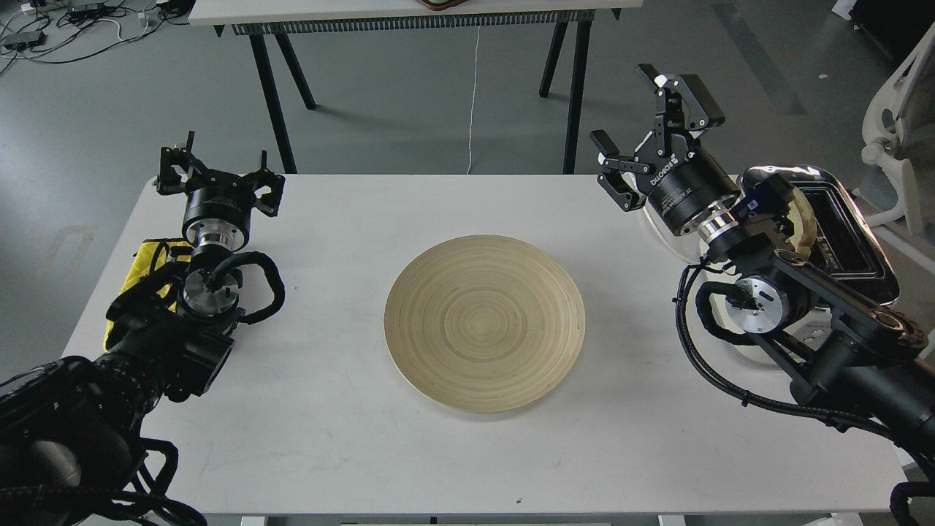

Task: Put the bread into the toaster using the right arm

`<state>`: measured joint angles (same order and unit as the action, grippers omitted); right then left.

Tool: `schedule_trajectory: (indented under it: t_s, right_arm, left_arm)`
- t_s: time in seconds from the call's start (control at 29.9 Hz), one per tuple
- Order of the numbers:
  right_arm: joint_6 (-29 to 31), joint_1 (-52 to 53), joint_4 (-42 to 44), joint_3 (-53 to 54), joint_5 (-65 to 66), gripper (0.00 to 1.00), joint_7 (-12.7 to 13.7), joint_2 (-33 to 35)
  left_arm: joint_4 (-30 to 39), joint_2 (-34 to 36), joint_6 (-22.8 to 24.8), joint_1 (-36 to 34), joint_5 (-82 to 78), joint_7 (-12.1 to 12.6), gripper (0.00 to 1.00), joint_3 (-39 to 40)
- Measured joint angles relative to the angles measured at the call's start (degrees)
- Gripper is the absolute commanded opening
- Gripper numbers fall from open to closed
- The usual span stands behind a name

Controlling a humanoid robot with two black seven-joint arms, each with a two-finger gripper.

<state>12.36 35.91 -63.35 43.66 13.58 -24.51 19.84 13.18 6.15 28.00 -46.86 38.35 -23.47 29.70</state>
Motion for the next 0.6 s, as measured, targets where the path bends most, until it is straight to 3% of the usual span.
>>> schedule_trajectory:
  t_s: [0.1, 0.2, 0.6]
  right_arm:
    - [8.6, -1.0, 6.4, 3.2, -4.6, 0.99, -0.5, -3.5]
    - [13.4, -1.4, 10.4, 4.6, -6.1, 0.99, -0.5, -5.5]
    - [14.9, -4.6, 12.6, 5.2, -6.5, 0.99, -0.8, -7.2]
  left_arm:
    - [0.0, 0.0, 0.0, 0.0, 0.0, 0.0, 1.0, 0.0]
    - [0.0, 0.0, 0.0, 0.0, 0.0, 0.0, 1.0, 0.0]
    - [0.0, 0.0, 0.0, 0.0, 0.0, 0.0, 1.0, 0.0]
